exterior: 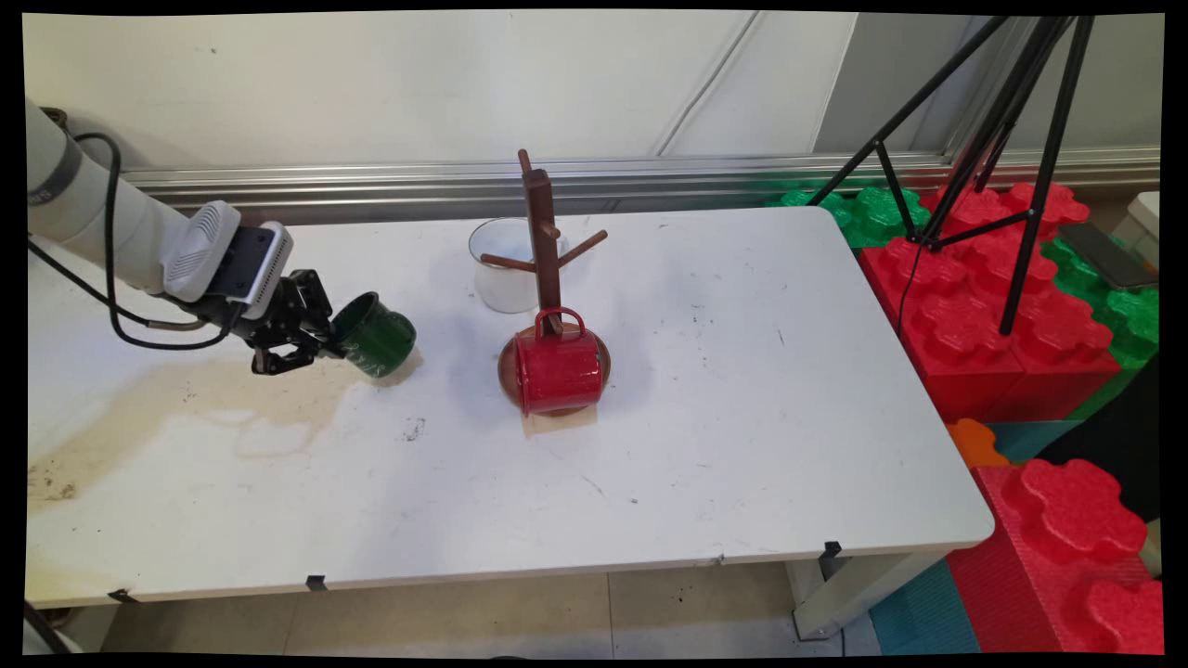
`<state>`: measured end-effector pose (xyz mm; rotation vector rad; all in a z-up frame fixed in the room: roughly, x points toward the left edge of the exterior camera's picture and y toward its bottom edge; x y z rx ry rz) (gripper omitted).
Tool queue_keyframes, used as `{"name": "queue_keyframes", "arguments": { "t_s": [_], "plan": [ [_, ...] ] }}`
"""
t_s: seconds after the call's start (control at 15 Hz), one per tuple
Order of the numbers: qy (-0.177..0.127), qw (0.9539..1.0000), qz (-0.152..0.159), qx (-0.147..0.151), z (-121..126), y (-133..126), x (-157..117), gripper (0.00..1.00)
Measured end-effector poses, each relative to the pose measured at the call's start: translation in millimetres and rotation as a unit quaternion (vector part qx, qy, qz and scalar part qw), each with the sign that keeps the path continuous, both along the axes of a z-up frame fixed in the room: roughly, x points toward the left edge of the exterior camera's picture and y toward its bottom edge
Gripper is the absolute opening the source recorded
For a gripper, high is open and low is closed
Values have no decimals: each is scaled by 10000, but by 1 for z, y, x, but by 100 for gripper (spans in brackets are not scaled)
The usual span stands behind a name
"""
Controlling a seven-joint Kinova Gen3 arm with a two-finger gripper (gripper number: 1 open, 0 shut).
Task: Place the picked object on the table
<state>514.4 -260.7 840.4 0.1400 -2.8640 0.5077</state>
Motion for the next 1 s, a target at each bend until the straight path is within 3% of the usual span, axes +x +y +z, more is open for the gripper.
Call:
{"name": "queue_keyframes", "arguments": {
  "t_s": [0.6,0.67,1.0],
  "plan": [
    [-89,10000,-21,-15,-10,-4,1,0],
    [-78,10000,-20,-14,-11,-4,0,100],
    [8,10000,2,-18,-12,-7,-3,100]
  ]
}}
